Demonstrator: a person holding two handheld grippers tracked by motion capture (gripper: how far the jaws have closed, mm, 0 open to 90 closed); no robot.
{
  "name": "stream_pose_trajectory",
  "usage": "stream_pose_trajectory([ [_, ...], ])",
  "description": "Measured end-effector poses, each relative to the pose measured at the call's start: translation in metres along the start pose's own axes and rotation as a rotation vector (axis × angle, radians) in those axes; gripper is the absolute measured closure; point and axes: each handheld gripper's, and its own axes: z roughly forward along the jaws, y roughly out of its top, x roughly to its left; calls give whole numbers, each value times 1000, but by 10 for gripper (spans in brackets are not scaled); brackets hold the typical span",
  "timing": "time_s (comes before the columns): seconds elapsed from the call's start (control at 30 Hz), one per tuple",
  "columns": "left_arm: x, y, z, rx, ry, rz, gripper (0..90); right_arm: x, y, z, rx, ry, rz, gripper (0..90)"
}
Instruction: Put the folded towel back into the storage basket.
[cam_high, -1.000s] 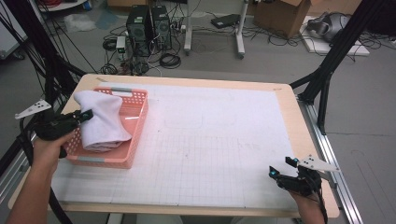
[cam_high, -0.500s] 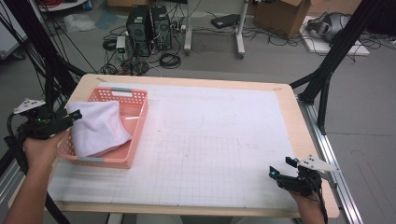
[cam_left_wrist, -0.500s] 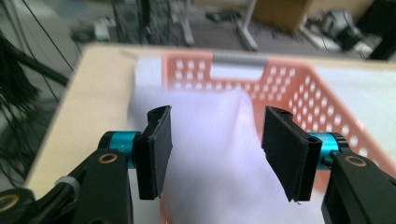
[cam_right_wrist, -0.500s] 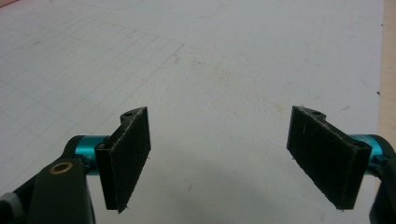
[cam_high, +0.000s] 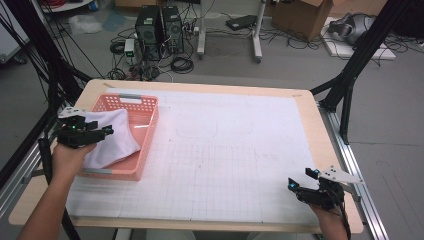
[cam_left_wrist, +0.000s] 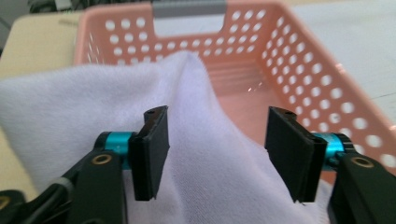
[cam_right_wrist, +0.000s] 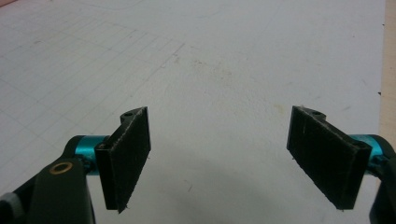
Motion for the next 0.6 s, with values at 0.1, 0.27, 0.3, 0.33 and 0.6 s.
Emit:
stream_pose_trajectory([
  [0.1, -4, 3, 10, 55, 24, 8, 364, -1, 0, 0, 0, 0, -1, 205],
  [0.27, -9, 6, 29, 167, 48, 25, 384, 0, 0, 1, -2, 1, -5, 206],
  [0.3, -9, 6, 33, 204, 51, 34, 392, 1, 0, 1, 0, 2, -1, 205],
  [0.33, -9, 5, 38, 225, 56, 29, 398, 1, 0, 1, 1, 3, 0, 205],
  [0.6, -15, 1, 67, 311, 76, 30, 314, 0, 0, 1, 3, 4, -5, 206],
])
